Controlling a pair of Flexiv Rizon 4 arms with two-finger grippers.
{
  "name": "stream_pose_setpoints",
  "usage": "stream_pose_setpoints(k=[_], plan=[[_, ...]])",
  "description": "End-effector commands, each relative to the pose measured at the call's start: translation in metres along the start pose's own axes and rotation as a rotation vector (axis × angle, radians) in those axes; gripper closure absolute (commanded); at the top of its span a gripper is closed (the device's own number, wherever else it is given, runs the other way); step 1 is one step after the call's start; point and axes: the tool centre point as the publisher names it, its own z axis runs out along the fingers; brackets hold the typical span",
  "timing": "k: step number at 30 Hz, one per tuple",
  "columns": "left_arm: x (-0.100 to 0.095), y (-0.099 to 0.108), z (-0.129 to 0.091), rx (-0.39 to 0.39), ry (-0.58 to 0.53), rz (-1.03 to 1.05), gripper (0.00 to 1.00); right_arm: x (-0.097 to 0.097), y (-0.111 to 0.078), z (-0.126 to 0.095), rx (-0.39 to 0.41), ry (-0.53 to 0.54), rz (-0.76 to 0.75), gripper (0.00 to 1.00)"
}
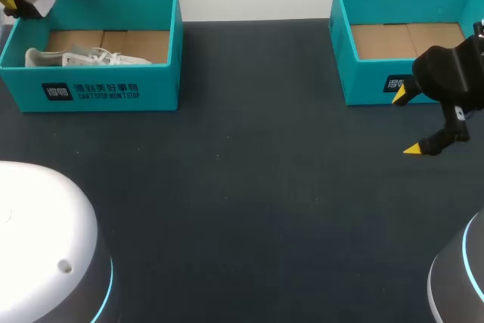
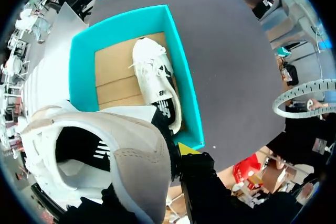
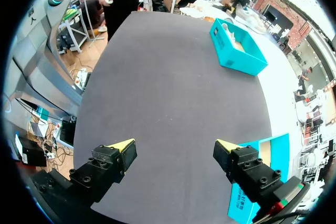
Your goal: Take the shoe out of the shoebox, open the shoe tongue, remove and reinsert the insole, then place the shoe into the shoebox
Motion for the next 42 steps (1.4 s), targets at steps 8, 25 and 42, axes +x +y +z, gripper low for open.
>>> stream_pose_setpoints(k=[8, 25, 42], plan=[[-0.005, 0.014, -0.012, -0.124, 0.118, 0.676, 1.0, -0.002, 0.001, 0.002, 0.003, 0.003, 0.0, 0.0], [-0.012, 0.027, -0.028, -0.218, 0.098, 0.856, 1.0, -0.002, 0.001, 0.002, 0.003, 0.003, 0.0, 0.0], [-0.018, 0.031, -0.028, -0.192, 0.08, 0.938, 1.0, -0.002, 0.001, 0.002, 0.003, 0.003, 0.0, 0.0]])
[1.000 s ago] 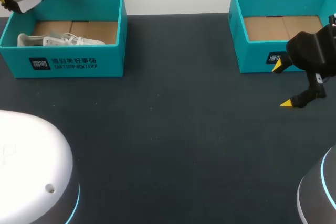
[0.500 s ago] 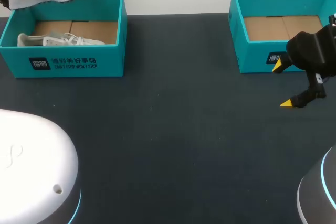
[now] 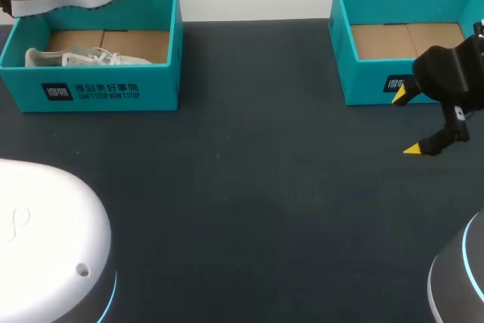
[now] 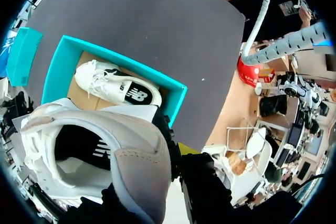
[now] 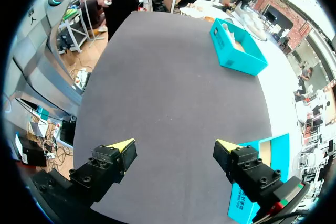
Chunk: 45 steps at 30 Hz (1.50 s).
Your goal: Take the shoe out of the shoebox, open the shoe tongue, remove and reinsert the insole, then place the shoe into the shoebox
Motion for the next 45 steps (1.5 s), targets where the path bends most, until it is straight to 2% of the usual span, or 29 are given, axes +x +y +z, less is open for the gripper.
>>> stream_pose_setpoints(k=[1, 5, 7, 10, 12, 15, 18, 20, 26, 37, 45], plan=[[0.003, 0.01, 0.0, -0.017, -0.041, 0.095, 1.0, -0.002, 0.001, 0.002, 0.003, 0.003, 0.0, 0.0], [0.001, 0.023, 0.005, -0.024, -0.07, 0.225, 1.0, -0.002, 0.001, 0.002, 0.003, 0.003, 0.0, 0.0], [-0.001, 0.029, 0.009, -0.061, -0.077, 0.242, 1.0, -0.002, 0.001, 0.002, 0.003, 0.003, 0.0, 0.0], [-0.004, 0.037, 0.013, -0.052, -0.09, 0.316, 1.0, -0.002, 0.001, 0.002, 0.003, 0.003, 0.0, 0.0], [-0.006, 0.041, 0.016, -0.088, -0.095, 0.335, 1.0, -0.002, 0.001, 0.002, 0.003, 0.003, 0.0, 0.0], [-0.01, 0.045, 0.018, -0.077, -0.112, 0.373, 1.0, -0.002, 0.001, 0.002, 0.003, 0.003, 0.0, 0.0], [-0.017, 0.047, 0.025, -0.116, -0.12, 0.369, 1.0, -0.002, 0.001, 0.002, 0.003, 0.003, 0.0, 0.0], [-0.023, 0.048, 0.031, -0.1, -0.126, 0.372, 1.0, -0.002, 0.001, 0.002, 0.003, 0.003, 0.0, 0.0], [-0.039, 0.049, 0.053, -0.133, -0.136, 0.377, 1.0, -0.002, 0.001, 0.002, 0.003, 0.003, 0.0, 0.0], [-0.071, 0.062, 0.09, -0.073, -0.158, 0.345, 1.0, -0.002, 0.001, 0.002, 0.003, 0.003, 0.0, 0.0], [-0.085, 0.068, 0.115, -0.096, -0.145, 0.361, 1.0, -0.002, 0.001, 0.002, 0.003, 0.003, 0.0, 0.0]])
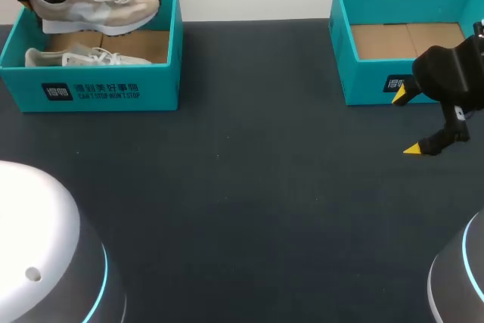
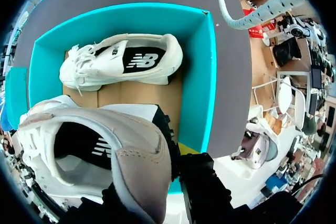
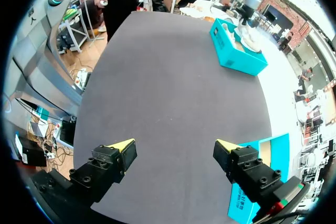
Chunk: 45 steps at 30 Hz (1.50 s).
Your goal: Take the shoe out of the shoebox, open the shoe tongue, remove and reinsert the insole, then place the shoe into the shoebox
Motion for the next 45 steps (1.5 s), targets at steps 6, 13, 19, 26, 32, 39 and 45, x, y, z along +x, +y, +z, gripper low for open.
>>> stream_pose_setpoints(k=[6, 13, 19, 26, 32, 39, 45], plan=[[-0.006, 0.017, 0.031, 0.012, 0.01, 0.011, 1.0, -0.002, 0.001, 0.002, 0.003, 0.003, 0.0, 0.0], [-0.007, 0.021, 0.052, 0.035, 0.013, 0.01, 1.0, -0.002, 0.001, 0.002, 0.003, 0.003, 0.0, 0.0], [-0.005, 0.023, 0.07, 0.053, 0.03, 0.013, 1.0, -0.002, 0.001, 0.002, 0.003, 0.003, 0.0, 0.0], [0.002, 0.017, 0.086, 0.084, 0.06, 0.016, 1.0, -0.002, 0.001, 0.002, 0.003, 0.003, 0.0, 0.0], [-0.001, 0.01, 0.103, 0.11, 0.07, 0.016, 1.0, -0.002, 0.001, 0.002, 0.003, 0.003, 0.0, 0.0], [-0.005, 0.008, 0.114, 0.144, 0.086, 0.001, 0.65, -0.002, 0.001, 0.002, 0.003, 0.003, 0.0, 0.0], [-0.005, 0.008, 0.117, 0.163, 0.096, -0.006, 0.17, -0.002, 0.001, 0.002, 0.003, 0.003, 0.0, 0.0]])
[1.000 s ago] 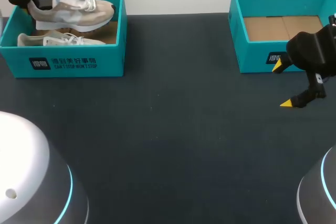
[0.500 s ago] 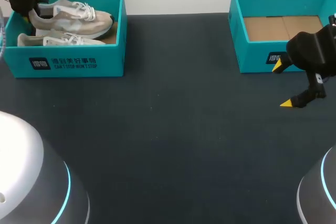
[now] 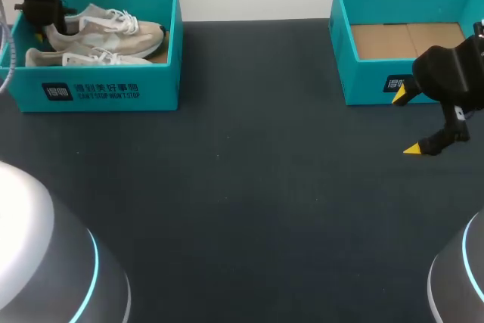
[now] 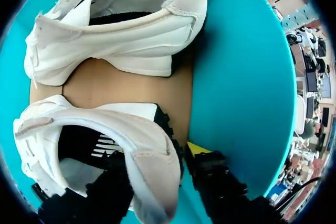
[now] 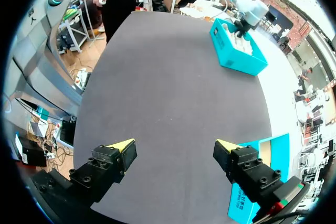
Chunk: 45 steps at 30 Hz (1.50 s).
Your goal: Take the shoe out of the shoebox, open the shoe tongue, remove and reinsert the insole, then place the shoe into the shoebox
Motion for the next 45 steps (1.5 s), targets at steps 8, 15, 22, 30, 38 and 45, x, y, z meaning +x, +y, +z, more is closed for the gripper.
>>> stream_pose_setpoints(k=[8, 15, 22, 30, 38, 45], plan=[[0.001, 0.007, -0.024, 0.03, -0.054, 0.034, 0.0, -0.002, 0.001, 0.002, 0.003, 0.003, 0.0, 0.0], [0.0, -0.002, -0.045, 0.038, -0.083, 0.068, 0.0, -0.002, 0.001, 0.002, 0.003, 0.003, 0.0, 0.0], [0.005, -0.009, -0.072, 0.039, -0.131, 0.069, 0.0, -0.002, 0.001, 0.002, 0.003, 0.003, 0.0, 0.0], [0.006, -0.045, -0.108, -0.028, -0.14, 0.029, 0.0, -0.002, 0.001, 0.002, 0.003, 0.003, 0.0, 0.0], [0.017, -0.097, -0.124, -0.029, -0.065, -0.002, 0.0, -0.002, 0.001, 0.002, 0.003, 0.003, 0.0, 0.0], [0.017, -0.097, -0.124, -0.029, -0.065, -0.002, 0.0, -0.002, 0.001, 0.002, 0.003, 0.003, 0.0, 0.0]])
